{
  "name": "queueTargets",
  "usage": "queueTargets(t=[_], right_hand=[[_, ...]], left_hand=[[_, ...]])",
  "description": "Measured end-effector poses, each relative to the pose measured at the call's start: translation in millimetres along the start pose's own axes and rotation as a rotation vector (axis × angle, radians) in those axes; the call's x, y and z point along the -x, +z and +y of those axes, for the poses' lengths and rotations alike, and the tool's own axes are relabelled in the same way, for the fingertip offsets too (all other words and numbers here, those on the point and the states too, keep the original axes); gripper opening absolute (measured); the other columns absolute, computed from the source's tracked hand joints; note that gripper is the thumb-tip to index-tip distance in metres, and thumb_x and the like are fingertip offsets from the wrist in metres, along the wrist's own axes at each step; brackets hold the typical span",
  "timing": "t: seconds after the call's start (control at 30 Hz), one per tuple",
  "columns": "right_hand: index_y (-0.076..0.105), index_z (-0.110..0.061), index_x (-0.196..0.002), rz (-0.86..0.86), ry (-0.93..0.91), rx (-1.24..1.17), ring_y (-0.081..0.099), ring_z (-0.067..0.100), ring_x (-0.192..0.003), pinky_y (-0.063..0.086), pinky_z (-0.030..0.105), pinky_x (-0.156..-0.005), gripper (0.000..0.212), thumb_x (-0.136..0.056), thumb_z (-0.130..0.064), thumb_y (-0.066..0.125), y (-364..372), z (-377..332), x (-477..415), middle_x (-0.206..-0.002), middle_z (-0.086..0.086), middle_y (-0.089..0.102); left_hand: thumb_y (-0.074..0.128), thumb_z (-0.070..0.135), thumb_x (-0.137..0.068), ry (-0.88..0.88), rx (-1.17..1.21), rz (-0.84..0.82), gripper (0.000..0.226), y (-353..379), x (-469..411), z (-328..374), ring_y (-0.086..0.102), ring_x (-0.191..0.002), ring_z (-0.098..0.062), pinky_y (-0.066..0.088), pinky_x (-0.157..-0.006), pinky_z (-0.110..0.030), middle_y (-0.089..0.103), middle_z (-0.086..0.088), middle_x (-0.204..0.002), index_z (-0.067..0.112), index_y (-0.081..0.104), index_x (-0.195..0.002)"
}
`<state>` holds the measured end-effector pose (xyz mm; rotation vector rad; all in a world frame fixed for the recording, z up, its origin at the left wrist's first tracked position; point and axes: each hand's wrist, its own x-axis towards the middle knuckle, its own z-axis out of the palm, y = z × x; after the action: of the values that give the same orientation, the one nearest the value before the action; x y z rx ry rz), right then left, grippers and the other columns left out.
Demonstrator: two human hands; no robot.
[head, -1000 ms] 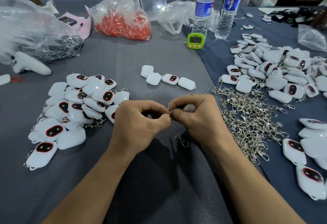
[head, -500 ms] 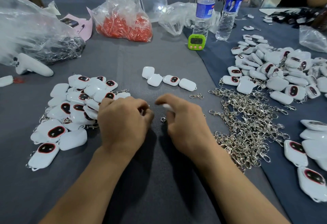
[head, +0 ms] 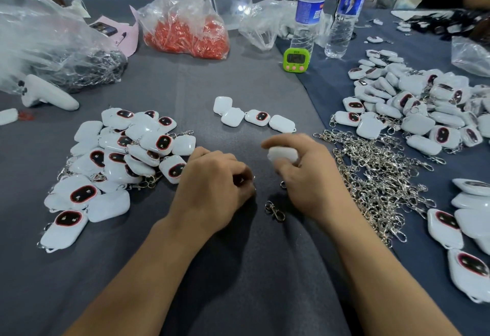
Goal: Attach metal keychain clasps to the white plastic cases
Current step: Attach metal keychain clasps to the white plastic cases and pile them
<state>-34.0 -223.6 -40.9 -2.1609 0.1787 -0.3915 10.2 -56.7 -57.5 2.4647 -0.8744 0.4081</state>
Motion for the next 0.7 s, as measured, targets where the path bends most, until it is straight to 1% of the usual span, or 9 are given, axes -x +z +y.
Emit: queueTargets(t=[0.03,0.1,0.23,0.3,0.4,0.47,0.57,0.63,0.7], right_hand=[[0.071,-0.032,-0.1,0.006,0.03,-0.085,0.055,0.006,-0.077,0.046,0.024,-0.077,0.025,-0.089,-0.011,0.07,4,0,0,-0.099,-0.01,0.068],[0.062,-0.03,-0.097,0.021,0.093,-0.219,0.059,0.011,-0.07,0.049,0.029,-0.069,0.023,-0.086,-0.015,0.076,11,-1,1,-0.091,-0.006,0.072],[0.058,-0.029,-0.089,0.007,0.145,-0.209,0.058,0.015,-0.064,0.053,0.035,-0.067,0.025,-0.084,-0.014,0.077,16,4,-1,-0.085,-0.003,0.072],[0.06,-0.029,-0.089,0.04,0.143,-0.196,0.059,0.015,-0.064,0.05,0.032,-0.066,0.021,-0.085,-0.015,0.075,16,7,-2,-0.083,-0.004,0.072],[0.061,-0.03,-0.092,0.122,0.155,-0.185,0.06,0.015,-0.058,0.045,0.027,-0.059,0.019,-0.087,-0.014,0.069,12,10,-3,-0.08,-0.004,0.071],[0.059,-0.029,-0.093,0.145,0.176,-0.269,0.062,0.016,-0.051,0.047,0.028,-0.05,0.022,-0.088,-0.007,0.064,9,8,-4,-0.078,-0.003,0.069],[0.058,-0.027,-0.096,0.122,0.191,-0.319,0.061,0.015,-0.046,0.045,0.027,-0.048,0.027,-0.089,-0.002,0.063,9,6,-4,-0.073,0.002,0.068],[0.059,-0.026,-0.096,0.061,0.191,-0.291,0.058,0.014,-0.045,0.043,0.026,-0.05,0.027,-0.087,-0.001,0.065,11,6,-3,-0.066,0.002,0.068],[0.063,-0.026,-0.095,0.004,0.196,-0.26,0.057,0.015,-0.051,0.043,0.025,-0.053,0.026,-0.086,-0.002,0.067,13,5,-1,-0.066,-0.002,0.068]], left_hand=[[0.087,0.028,-0.072,0.005,0.03,-0.015,0.011,0,0,1,0.056,-0.065,-0.01,0.042,-0.08,-0.036,0.071,0.01,-0.074,0.026,0.079,-0.078],[0.084,0.029,-0.075,0.007,0.064,-0.032,0.007,1,0,1,0.056,-0.067,-0.011,0.041,-0.08,-0.036,0.071,0.01,-0.076,0.027,0.08,-0.081],[0.074,0.032,-0.077,-0.007,0.073,-0.013,0.008,1,0,2,0.051,-0.065,-0.011,0.041,-0.077,-0.038,0.068,0.008,-0.071,0.027,0.079,-0.079],[0.069,0.029,-0.074,-0.065,0.072,0.1,0.009,0,0,3,0.055,-0.063,-0.015,0.042,-0.077,-0.04,0.067,0.006,-0.066,0.025,0.077,-0.072],[0.068,0.023,-0.078,-0.159,-0.084,0.384,0.011,-8,0,0,0.057,-0.064,-0.017,0.04,-0.08,-0.038,0.064,0.009,-0.064,0.024,0.072,-0.068],[0.069,0.021,-0.08,-0.12,-0.206,0.447,0.012,-10,0,-2,0.057,-0.067,-0.018,0.034,-0.08,-0.037,0.065,0.009,-0.065,0.024,0.071,-0.068],[0.077,0.021,-0.073,-0.025,-0.259,0.254,0.01,-2,0,0,0.055,-0.065,-0.023,0.031,-0.078,-0.037,0.065,0.005,-0.061,0.021,0.073,-0.064],[0.083,0.02,-0.07,-0.015,-0.215,0.106,0.01,5,-1,2,0.053,-0.065,-0.024,0.033,-0.076,-0.036,0.064,0.004,-0.061,0.02,0.075,-0.066],[0.084,0.02,-0.072,-0.031,-0.14,0.04,0.008,6,-3,-1,0.053,-0.067,-0.023,0.035,-0.074,-0.036,0.065,0.004,-0.064,0.021,0.076,-0.071]])
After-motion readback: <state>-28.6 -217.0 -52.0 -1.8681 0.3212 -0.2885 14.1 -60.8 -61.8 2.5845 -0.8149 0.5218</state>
